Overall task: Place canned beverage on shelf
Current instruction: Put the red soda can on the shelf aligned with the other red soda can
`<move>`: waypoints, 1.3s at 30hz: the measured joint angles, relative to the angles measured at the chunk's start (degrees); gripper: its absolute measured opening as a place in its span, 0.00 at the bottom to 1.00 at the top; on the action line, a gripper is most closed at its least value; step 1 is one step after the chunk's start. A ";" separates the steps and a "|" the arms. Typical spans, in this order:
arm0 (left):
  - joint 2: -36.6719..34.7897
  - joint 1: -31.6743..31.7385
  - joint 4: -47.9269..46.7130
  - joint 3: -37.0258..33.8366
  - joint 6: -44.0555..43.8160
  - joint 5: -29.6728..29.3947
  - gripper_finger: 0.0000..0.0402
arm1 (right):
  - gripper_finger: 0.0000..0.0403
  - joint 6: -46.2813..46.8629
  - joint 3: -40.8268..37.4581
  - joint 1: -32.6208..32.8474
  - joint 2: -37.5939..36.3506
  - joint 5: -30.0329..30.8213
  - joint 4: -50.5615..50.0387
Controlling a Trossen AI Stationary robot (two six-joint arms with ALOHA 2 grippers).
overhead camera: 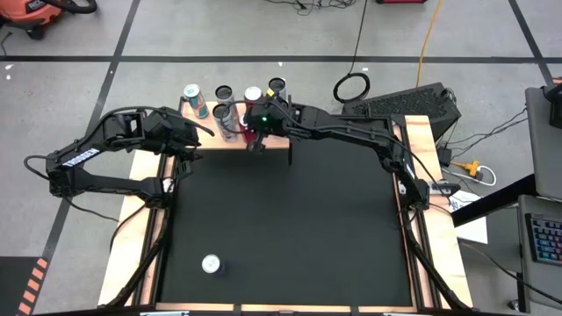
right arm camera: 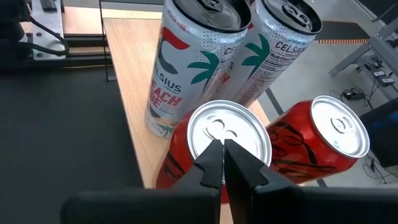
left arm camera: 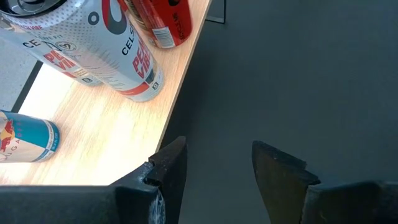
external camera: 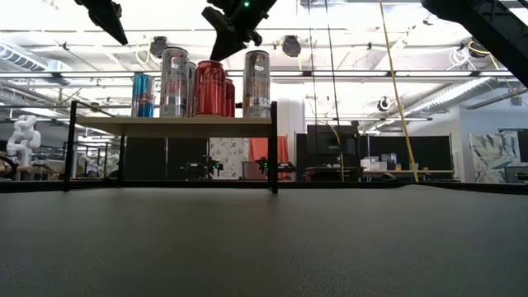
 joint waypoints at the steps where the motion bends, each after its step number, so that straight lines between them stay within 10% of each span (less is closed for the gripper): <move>1: 0.01 0.02 -0.01 0.00 0.00 0.02 0.45 | 0.00 0.12 0.00 0.07 0.00 -0.03 0.05; 39: 0.00 0.01 -0.01 0.01 0.02 0.02 0.45 | 0.00 -0.03 0.00 1.52 0.02 -0.27 1.98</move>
